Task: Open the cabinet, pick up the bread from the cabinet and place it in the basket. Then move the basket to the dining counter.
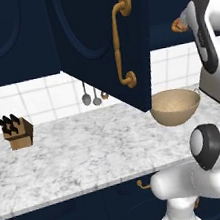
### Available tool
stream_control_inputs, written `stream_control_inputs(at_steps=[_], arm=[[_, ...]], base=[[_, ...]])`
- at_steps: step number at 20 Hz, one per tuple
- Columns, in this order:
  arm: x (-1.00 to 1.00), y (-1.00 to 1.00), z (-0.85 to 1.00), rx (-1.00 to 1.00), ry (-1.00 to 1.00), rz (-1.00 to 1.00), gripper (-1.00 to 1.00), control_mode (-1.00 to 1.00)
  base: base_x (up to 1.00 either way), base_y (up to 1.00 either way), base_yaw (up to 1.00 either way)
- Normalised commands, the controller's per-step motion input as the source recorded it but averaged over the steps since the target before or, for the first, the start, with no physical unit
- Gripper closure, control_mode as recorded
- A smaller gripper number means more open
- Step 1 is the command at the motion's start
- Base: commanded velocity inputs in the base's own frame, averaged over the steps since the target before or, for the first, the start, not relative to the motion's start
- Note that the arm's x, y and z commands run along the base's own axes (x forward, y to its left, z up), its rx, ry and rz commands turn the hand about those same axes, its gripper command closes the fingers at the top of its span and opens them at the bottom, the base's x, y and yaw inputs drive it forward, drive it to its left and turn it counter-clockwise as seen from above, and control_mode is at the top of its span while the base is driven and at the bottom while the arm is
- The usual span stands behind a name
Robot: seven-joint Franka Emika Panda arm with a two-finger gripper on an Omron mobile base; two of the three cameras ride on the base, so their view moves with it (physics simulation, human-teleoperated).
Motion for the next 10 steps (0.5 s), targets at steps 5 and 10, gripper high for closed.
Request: stream_control_inputs(at_steps=[5,10], arm=[[0.53,-0.01,-0.16,-0.04,0.04,-0.08,-1.00,-1.00],[0.52,0.00,-0.08,-0.01,0.02,-0.01,-1.00,-1.00]], base=[[0.00,0.00,0.00],[0.00,0.00,0.00]])
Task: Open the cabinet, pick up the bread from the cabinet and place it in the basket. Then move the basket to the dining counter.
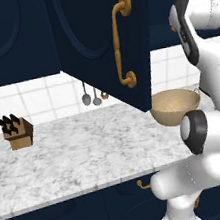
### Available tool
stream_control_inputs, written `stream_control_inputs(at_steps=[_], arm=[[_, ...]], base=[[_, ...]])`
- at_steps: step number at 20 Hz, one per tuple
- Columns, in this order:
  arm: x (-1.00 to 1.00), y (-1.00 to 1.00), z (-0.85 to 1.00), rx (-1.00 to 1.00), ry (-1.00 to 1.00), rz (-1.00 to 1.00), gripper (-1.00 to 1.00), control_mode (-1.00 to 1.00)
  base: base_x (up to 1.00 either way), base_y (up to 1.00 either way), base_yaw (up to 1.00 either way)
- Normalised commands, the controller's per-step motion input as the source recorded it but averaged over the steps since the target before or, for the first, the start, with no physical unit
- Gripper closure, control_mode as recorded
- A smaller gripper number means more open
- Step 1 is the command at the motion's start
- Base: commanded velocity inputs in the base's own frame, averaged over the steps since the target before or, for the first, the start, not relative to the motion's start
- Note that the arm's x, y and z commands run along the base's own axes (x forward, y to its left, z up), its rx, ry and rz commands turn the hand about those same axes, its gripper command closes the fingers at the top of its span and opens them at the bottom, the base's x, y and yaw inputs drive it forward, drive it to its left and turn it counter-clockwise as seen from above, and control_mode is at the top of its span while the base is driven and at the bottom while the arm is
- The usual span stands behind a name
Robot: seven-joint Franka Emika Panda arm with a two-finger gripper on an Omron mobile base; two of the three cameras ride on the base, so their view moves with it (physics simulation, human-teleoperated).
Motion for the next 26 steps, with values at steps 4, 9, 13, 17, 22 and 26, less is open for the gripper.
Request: stream_control_inputs(at_steps=[4,9,13,17,22,26], arm=[[0.54,-0.15,-0.14,0.00,0.02,0.00,-1.00,-1.00],[0.37,-0.20,-0.06,0.00,0.04,-0.01,-1.00,-1.00],[0.33,-0.14,0.00,0.00,0.01,-0.03,-1.00,-1.00],[0.35,-0.21,0.00,0.00,0.01,-0.02,-1.00,-1.00],[0.42,-0.06,-0.02,0.00,0.02,0.00,-1.00,-1.00],[0.43,-0.02,-0.08,0.00,0.03,0.00,-1.00,-1.00]], base=[[0.00,0.00,0.00],[0.00,0.00,0.00],[0.00,0.00,0.00],[0.00,0.00,0.00],[0.00,0.00,0.00],[0.00,0.00,0.00]])
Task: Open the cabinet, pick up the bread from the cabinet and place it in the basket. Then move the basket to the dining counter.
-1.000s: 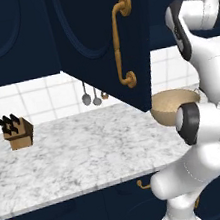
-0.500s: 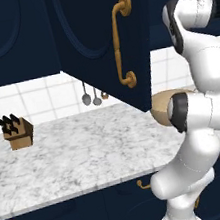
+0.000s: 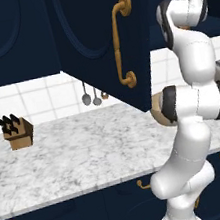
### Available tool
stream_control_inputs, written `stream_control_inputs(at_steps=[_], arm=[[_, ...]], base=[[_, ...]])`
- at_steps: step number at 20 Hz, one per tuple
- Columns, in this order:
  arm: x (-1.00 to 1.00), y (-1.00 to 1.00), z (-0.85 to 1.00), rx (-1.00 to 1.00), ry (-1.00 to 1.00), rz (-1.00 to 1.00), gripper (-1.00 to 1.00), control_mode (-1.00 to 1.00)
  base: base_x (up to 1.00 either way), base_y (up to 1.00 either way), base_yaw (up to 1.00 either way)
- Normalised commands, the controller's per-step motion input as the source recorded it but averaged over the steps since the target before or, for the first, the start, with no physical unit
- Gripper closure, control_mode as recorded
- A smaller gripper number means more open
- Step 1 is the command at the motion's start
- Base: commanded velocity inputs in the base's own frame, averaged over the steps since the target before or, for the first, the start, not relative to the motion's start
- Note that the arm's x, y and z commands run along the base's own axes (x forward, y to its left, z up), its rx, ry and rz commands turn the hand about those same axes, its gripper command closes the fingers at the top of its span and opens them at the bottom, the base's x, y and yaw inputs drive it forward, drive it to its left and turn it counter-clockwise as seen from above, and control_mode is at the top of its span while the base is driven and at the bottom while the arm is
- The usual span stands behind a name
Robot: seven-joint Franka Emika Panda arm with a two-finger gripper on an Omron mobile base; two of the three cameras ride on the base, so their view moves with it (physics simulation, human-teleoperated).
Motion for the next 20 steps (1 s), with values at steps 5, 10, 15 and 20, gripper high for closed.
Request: stream_control_inputs(at_steps=[5,10,15,20], arm=[[0.32,-0.26,-0.11,0.00,0.03,0.00,-1.00,-1.00],[0.31,-0.22,-0.06,0.00,0.01,0.00,-1.00,-1.00],[0.42,-0.07,-0.10,0.00,0.00,0.00,-1.00,-1.00],[0.38,-0.12,-0.11,0.00,0.02,0.00,-1.00,-1.00]], base=[[0.00,0.00,0.00],[0.00,0.00,0.00],[0.00,0.00,0.00],[0.00,0.00,0.00]])
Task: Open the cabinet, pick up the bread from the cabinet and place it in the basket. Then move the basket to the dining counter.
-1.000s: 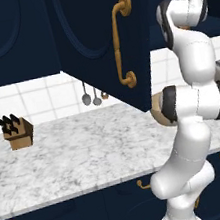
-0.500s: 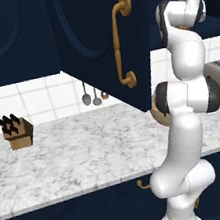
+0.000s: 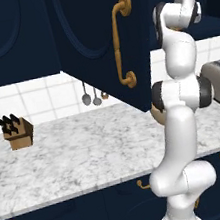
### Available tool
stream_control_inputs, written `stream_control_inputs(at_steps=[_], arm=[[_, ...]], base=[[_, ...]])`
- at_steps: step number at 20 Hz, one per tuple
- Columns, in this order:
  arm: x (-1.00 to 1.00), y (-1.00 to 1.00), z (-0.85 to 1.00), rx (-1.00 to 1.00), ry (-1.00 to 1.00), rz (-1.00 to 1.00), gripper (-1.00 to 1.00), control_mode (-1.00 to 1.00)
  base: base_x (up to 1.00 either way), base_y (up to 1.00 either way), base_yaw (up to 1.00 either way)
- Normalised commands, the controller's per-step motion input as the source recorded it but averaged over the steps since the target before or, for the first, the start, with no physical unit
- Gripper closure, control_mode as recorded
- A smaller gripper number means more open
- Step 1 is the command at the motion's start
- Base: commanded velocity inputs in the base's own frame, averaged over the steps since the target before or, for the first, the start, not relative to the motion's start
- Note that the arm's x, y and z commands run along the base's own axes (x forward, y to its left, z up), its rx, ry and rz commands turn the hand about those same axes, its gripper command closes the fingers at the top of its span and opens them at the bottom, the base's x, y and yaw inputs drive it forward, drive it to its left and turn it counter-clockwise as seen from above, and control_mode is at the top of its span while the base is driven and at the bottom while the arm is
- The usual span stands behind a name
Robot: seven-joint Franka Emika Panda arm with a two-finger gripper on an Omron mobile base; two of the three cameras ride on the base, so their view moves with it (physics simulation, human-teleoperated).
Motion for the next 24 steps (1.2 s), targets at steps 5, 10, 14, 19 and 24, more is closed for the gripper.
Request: stream_control_inputs(at_steps=[5,10,14,19,24], arm=[[0.26,-0.13,-0.11,0.00,0.00,0.00,1.00,-1.00],[-0.52,0.14,-0.15,0.00,-0.18,0.01,1.00,-1.00],[-1.00,0.51,-0.44,-0.04,-0.41,0.04,1.00,-1.00],[-1.00,0.79,-0.84,-0.17,-0.43,0.07,1.00,-1.00],[-1.00,0.86,-0.65,-0.21,-0.47,0.05,1.00,-1.00]], base=[[0.00,0.00,0.00],[0.00,0.00,0.00],[0.00,0.00,0.00],[0.00,0.00,0.00],[0.00,0.00,0.00]])
